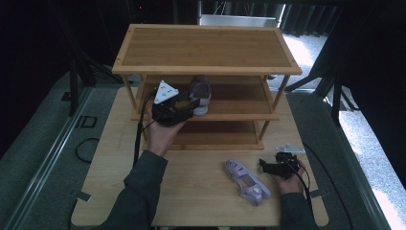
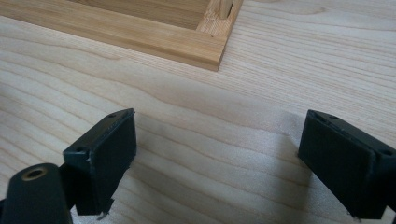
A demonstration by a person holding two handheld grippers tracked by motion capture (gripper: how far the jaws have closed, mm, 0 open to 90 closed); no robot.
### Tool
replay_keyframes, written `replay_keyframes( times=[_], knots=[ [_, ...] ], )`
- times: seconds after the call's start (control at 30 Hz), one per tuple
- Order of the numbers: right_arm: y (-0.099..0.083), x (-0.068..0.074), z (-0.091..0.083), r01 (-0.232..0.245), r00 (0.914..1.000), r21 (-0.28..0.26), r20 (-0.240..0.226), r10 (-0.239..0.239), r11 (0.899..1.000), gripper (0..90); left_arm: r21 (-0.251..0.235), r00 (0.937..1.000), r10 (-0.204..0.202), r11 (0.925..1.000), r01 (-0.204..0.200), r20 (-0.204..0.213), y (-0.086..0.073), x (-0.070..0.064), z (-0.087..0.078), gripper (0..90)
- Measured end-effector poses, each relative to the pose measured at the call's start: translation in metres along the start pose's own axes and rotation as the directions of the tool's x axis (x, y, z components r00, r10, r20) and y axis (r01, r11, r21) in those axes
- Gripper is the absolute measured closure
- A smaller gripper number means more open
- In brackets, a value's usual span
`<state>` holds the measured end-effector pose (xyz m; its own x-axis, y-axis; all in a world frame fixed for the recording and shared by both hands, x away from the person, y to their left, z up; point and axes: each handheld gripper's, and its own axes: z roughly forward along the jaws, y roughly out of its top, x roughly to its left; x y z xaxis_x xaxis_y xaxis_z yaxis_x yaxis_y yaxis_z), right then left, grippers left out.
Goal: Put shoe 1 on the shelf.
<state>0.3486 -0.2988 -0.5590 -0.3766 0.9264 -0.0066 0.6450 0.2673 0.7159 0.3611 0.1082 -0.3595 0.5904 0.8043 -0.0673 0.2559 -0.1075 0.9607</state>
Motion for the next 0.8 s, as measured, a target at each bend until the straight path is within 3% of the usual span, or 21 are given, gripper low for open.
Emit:
replay_keyframes(
  times=[0.23, 0.8],
  knots=[
    [0.000, 0.000, 0.000, 0.000, 1.0000, 0.000, 0.000, 0.000, 1.000, 10.9, 0.002, 0.9995, 0.031, 0.9995, -0.031, -0.008, -0.009, -0.005, -0.012, 47.9],
    [0.000, 0.000, 0.000, 0.000, 1.0000, 0.000, 0.000, 0.000, 1.000, 10.9, 0.024, 0.9998, 0.020, 0.9995, -0.020, 0.009, -0.035, -0.009, -0.026, 47.7]
  ],
)
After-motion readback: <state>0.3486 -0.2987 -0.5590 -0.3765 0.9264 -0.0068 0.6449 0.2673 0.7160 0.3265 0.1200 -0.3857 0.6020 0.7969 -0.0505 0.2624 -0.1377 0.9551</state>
